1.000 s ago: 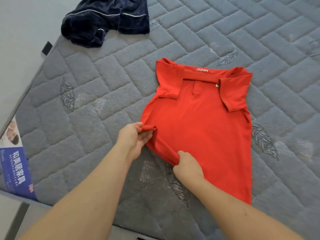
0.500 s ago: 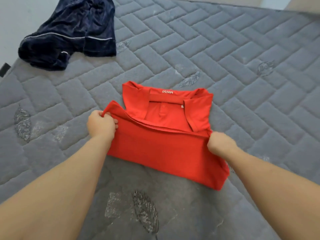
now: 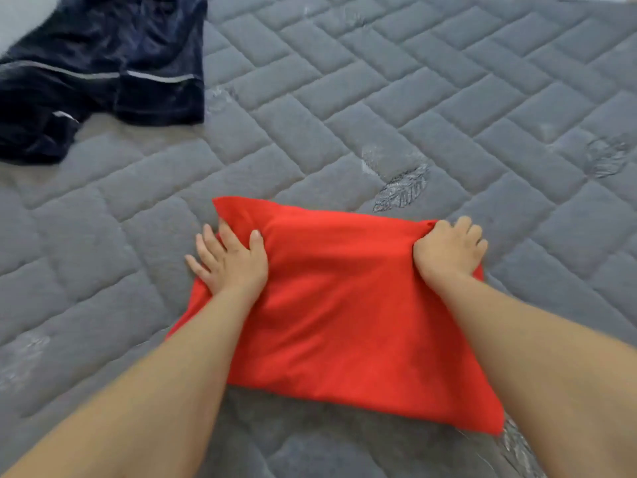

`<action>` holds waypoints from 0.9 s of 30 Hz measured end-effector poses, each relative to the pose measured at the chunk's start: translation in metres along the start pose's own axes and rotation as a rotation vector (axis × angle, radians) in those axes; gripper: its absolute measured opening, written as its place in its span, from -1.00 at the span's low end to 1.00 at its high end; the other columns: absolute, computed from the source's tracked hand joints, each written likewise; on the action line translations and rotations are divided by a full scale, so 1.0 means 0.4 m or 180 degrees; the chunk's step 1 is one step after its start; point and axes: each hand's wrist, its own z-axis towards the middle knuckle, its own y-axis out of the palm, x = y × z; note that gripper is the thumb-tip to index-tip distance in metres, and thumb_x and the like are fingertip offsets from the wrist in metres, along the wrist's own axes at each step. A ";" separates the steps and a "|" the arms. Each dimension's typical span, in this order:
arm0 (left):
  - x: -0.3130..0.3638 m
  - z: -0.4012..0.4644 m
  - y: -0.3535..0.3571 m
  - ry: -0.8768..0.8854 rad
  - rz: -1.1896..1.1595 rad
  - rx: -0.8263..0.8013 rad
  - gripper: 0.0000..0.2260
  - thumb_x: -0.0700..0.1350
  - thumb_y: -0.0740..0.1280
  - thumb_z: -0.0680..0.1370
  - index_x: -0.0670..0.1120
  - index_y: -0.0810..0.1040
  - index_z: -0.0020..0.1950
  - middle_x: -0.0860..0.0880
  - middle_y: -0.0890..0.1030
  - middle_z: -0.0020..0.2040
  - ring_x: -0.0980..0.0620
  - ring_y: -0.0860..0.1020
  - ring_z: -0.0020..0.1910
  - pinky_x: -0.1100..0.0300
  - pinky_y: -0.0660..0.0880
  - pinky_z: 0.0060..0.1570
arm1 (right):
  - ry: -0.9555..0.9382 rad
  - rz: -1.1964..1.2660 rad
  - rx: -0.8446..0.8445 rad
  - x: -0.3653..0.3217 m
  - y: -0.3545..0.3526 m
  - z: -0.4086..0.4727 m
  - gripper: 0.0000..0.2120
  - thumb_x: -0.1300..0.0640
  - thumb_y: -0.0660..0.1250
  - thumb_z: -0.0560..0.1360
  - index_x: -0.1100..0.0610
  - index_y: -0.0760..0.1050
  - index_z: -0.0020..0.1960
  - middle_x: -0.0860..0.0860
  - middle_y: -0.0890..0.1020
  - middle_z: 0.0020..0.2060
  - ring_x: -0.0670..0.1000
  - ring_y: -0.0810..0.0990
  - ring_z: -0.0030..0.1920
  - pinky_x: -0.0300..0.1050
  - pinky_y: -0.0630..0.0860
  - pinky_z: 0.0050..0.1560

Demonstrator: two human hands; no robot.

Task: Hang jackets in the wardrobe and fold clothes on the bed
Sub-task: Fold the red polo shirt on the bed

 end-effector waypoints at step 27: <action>0.040 0.035 0.077 -0.0207 0.0704 0.0833 -0.40 0.21 0.06 0.51 -0.08 0.31 0.46 -0.15 0.35 0.41 -0.22 0.27 0.42 -0.26 0.03 0.43 | 0.0227 0.0372 0.0851 -0.002 0.115 0.024 -0.78 0.05 0.15 0.39 0.15 0.45 -0.08 0.20 0.50 0.00 0.24 0.45 0.04 0.10 0.21 0.02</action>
